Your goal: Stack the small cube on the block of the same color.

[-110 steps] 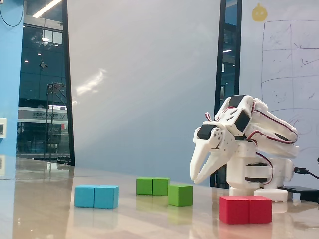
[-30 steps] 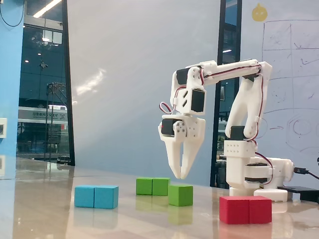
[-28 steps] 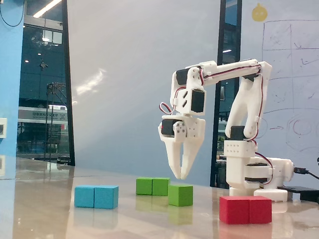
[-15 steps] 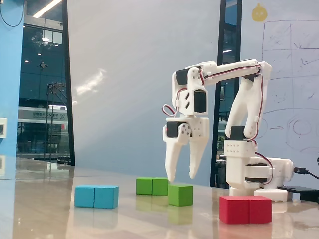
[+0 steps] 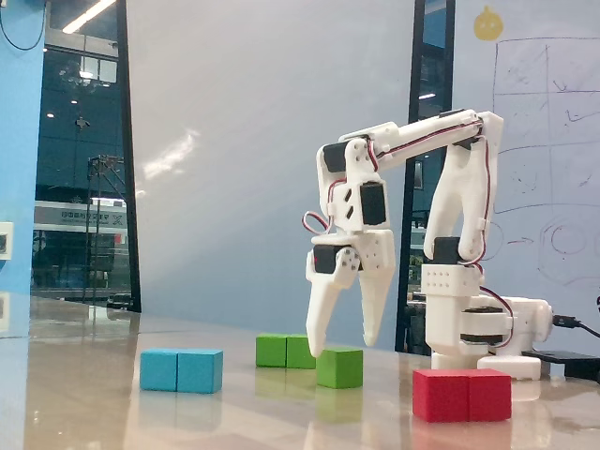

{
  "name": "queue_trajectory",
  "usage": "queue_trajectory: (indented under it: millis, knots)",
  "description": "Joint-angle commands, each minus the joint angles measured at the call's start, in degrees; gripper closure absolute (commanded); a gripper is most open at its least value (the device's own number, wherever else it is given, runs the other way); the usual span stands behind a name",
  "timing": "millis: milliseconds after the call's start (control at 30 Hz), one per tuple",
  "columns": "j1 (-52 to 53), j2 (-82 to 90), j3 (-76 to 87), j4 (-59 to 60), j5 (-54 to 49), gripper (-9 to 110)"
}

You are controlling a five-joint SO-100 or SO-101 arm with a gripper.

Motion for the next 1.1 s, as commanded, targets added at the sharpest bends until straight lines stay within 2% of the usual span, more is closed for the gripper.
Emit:
queue_trajectory:
  millis: [0, 300, 1067]
  knots:
    - [0.6, -0.8, -5.0, -0.7, 0.4, 72]
    - [0.6, -3.4, -4.8, -6.6, -0.3, 72]
    - [0.6, -5.0, -4.3, -7.0, 0.2, 72]
